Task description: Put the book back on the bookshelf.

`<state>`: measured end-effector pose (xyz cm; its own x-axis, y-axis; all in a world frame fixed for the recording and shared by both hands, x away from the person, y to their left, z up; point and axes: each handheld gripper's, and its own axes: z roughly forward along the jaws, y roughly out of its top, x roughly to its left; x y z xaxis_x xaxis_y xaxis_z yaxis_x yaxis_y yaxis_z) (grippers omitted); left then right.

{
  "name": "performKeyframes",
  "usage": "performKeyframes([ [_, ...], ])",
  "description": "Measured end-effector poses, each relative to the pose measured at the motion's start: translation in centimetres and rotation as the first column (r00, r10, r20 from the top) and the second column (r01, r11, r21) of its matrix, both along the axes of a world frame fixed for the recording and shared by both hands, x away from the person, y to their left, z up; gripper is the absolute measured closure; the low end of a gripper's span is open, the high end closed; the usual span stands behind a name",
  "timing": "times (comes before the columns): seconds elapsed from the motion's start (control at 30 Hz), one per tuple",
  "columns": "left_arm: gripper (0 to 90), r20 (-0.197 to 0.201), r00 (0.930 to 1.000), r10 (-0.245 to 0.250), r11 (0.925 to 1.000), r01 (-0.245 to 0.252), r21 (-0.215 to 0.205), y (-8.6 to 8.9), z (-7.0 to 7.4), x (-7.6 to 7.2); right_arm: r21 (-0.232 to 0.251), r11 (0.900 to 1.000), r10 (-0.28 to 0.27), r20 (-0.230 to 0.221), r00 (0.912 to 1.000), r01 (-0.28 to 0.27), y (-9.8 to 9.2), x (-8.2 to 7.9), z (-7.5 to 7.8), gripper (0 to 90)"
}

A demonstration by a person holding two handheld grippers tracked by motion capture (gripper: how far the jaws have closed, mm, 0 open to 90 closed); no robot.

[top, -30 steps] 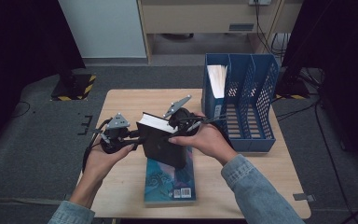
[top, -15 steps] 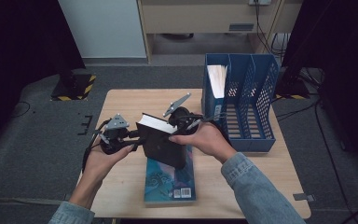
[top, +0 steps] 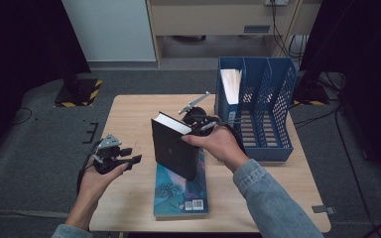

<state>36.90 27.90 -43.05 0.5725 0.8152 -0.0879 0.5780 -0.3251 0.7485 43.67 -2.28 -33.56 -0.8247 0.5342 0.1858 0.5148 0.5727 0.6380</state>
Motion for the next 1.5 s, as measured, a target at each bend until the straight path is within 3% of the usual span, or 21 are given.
performKeyframes([
  [0.13, 48.0, -0.053, 0.9975, 0.047, 0.9989, -0.047, -0.006, 1.5, -2.9, 0.0, 0.016, 0.999, -0.032, -0.035, 0.9989, 0.033, -0.7, 0.5, 0.2, 52.7],
  [0.37, 44.4, -0.117, 0.9873, 0.108, 0.9941, -0.106, 0.025, 3.3, -6.7, 0.0, 0.019, 0.998, -0.057, -0.043, 0.9974, 0.058, -1.9, 0.4, 0.8, 52.9],
  [0.53, 33.7, -0.107, 0.9885, 0.106, 0.9938, -0.102, 0.044, 3.3, -7.1, 0.3, 0.024, 0.998, -0.065, -0.031, 0.9974, 0.066, -3.0, -0.1, 1.4, 52.9],
  [0.63, 24.6, -0.105, 0.9884, 0.109, 0.9905, -0.099, 0.095, 2.9, -7.5, 0.5, 0.033, 0.997, -0.07, -0.026, 0.9972, 0.071, -3.8, -0.5, 1.9, 52.9],
  [0.7, 18.1, -0.103, 0.9885, 0.111, 0.99, -0.101, 0.099, 2.8, -7.7, 0.6, 0.034, 0.997, -0.072, -0.022, 0.9971, 0.073, -4.3, -0.6, 2.1, 52.9],
  [0.87, 9.7, -0.114, 0.9848, 0.131, 0.9848, -0.117, 0.129, 2.8, -8.0, 0.8, 0.04, 0.996, -0.083, -0.014, 0.9964, 0.084, -5.5, -1.0, 2.2, 52.9],
  [1.23, 7.0, -0.149, 0.9831, 0.106, 0.981, -0.079, 0.177, 2.4, -8.7, 0.8, 0.06, 0.991, -0.121, -0.025, 0.9923, 0.122, -8.1, -2.3, 1.6, 52.9],
  [1.5, 6.4, -0.155, 0.9822, 0.106, 0.9796, -0.076, 0.186, 2.4, -9.1, 0.8, 0.064, 0.988, -0.14, -0.008, 0.9902, 0.14, -10.4, -3.5, 1.8, 52.8],
])
